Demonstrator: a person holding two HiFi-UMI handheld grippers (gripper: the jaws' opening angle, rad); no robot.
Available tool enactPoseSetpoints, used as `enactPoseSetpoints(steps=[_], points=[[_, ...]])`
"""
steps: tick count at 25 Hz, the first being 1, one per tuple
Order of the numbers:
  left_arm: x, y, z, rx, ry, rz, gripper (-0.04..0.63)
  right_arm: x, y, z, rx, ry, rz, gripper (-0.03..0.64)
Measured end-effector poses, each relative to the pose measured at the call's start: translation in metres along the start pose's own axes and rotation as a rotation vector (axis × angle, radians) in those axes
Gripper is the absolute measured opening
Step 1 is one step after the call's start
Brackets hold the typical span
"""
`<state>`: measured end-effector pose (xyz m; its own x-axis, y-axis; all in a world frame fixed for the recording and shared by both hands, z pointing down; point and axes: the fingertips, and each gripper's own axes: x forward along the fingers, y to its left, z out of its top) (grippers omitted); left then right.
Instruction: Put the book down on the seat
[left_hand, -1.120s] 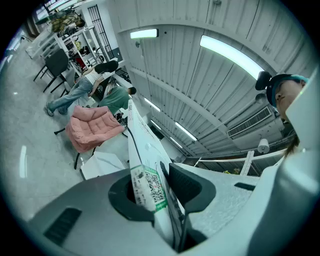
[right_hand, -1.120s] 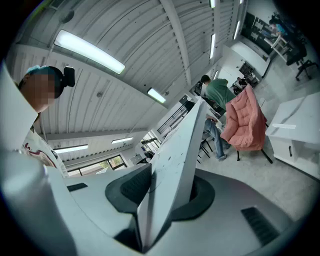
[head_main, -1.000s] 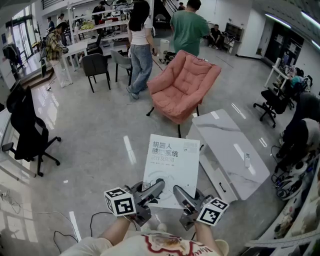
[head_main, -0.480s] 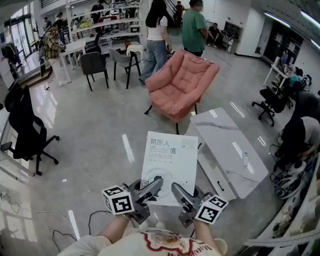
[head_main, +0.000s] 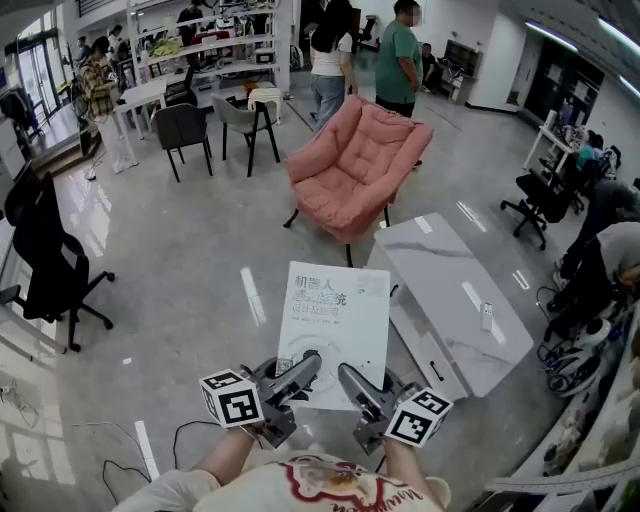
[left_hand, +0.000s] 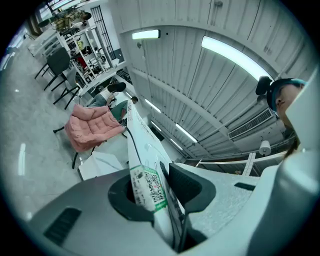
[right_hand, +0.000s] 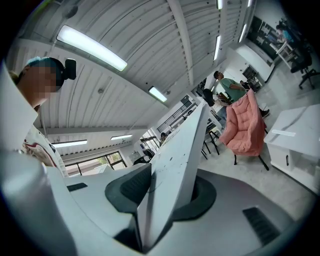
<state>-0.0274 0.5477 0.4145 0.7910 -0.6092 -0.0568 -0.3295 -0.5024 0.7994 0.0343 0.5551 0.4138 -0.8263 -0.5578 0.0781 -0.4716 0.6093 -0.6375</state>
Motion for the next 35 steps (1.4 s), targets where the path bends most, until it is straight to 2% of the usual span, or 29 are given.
enactPoseSetpoints(steps=[11, 18, 27, 35], points=[[0.019, 0.005, -0.005, 0.001, -0.03, 0.034, 0.089, -0.005, -0.02, 0.008, -0.003, 0.026, 0.026, 0.118], [0.041, 0.037, 0.015, -0.014, -0.04, 0.038, 0.089, 0.022, -0.05, 0.022, -0.01, 0.043, 0.02, 0.118], [0.111, 0.113, 0.085, -0.012, -0.017, 0.011, 0.09, 0.096, -0.131, 0.077, -0.019, 0.023, -0.008, 0.118], [0.181, 0.202, 0.194, 0.006, 0.008, -0.009, 0.089, 0.206, -0.212, 0.153, -0.024, -0.015, -0.024, 0.118]])
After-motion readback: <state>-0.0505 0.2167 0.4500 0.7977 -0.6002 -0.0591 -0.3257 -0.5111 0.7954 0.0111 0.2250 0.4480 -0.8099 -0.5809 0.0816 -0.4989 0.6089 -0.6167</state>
